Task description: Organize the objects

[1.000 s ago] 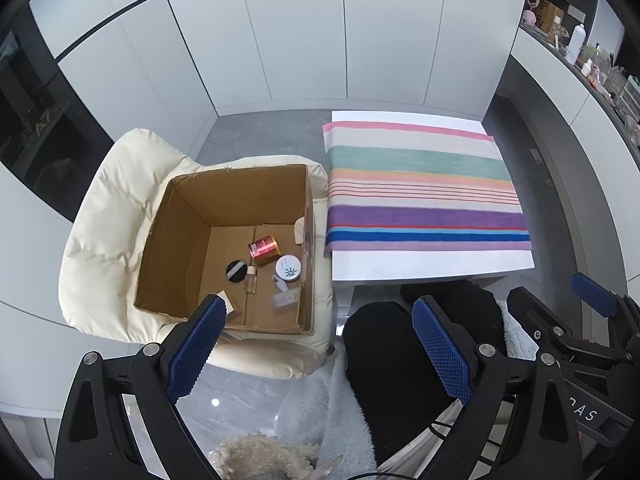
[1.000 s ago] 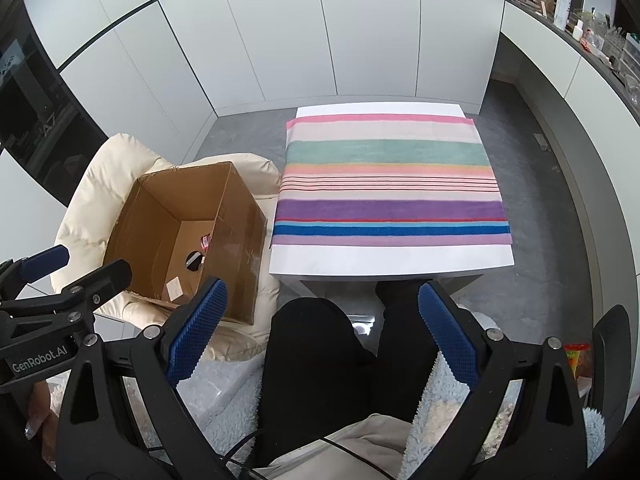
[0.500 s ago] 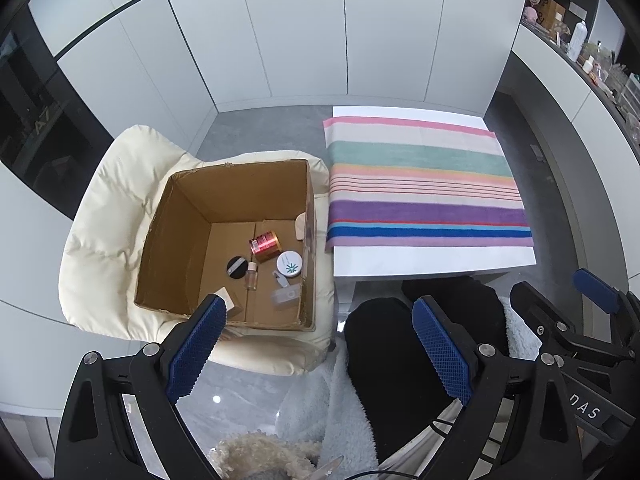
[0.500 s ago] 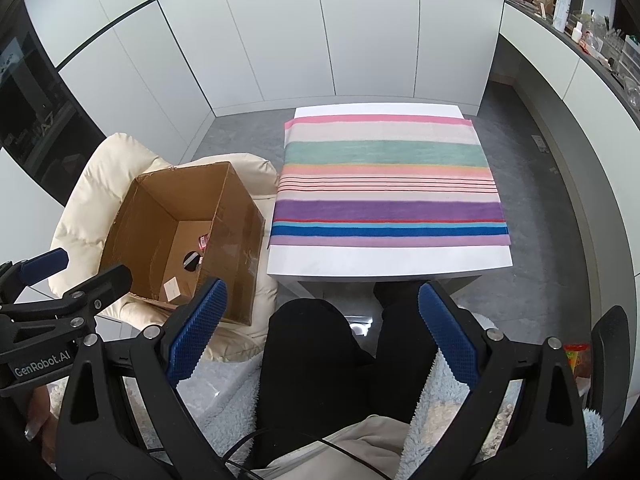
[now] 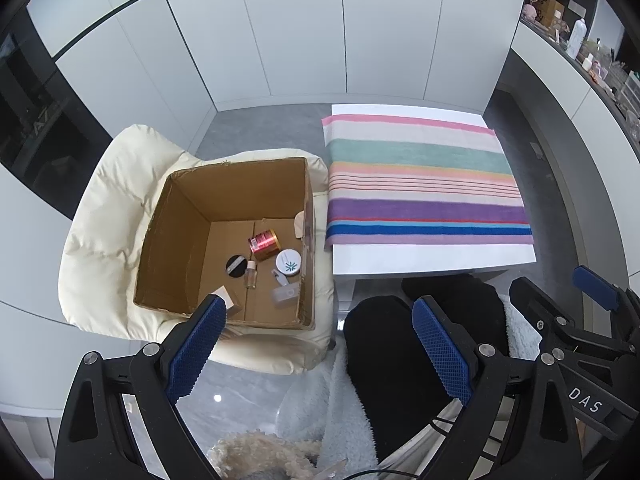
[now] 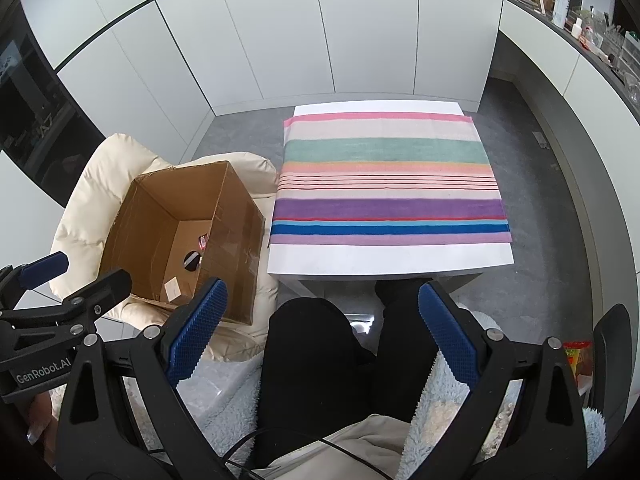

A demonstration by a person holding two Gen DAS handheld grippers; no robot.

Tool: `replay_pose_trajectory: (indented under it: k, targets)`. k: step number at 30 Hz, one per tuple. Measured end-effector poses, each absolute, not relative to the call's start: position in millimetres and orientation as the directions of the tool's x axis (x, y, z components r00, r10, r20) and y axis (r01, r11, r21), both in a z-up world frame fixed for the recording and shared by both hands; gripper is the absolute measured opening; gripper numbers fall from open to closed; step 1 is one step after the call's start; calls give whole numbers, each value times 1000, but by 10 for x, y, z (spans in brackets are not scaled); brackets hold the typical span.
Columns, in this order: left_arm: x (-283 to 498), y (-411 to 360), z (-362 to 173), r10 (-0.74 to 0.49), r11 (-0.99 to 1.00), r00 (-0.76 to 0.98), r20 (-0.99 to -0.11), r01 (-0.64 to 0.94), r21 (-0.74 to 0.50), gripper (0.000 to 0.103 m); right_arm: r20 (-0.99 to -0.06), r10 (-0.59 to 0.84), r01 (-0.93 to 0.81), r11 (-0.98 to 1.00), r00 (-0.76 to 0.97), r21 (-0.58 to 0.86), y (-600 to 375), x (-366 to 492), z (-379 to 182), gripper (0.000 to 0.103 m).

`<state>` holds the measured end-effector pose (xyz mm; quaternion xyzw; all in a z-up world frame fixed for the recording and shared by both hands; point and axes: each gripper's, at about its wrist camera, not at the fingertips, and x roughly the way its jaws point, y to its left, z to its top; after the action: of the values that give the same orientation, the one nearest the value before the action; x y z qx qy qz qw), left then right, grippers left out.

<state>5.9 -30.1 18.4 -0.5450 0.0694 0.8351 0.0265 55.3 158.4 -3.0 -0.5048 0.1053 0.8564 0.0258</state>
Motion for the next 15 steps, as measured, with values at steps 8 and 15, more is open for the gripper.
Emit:
replay_pose_trajectory:
  k: [8,15]
  targets:
    - [62,-296,173,-31,-989,-402,-915,-121,87,95,-872,-67,-150,-976,-485,158,1607,539,-27,98]
    - [65,-281,167,-42,-988,-409,-912,-117,98,95,-870,-66,-148,-976,-488,157,1616,533,-22,98]
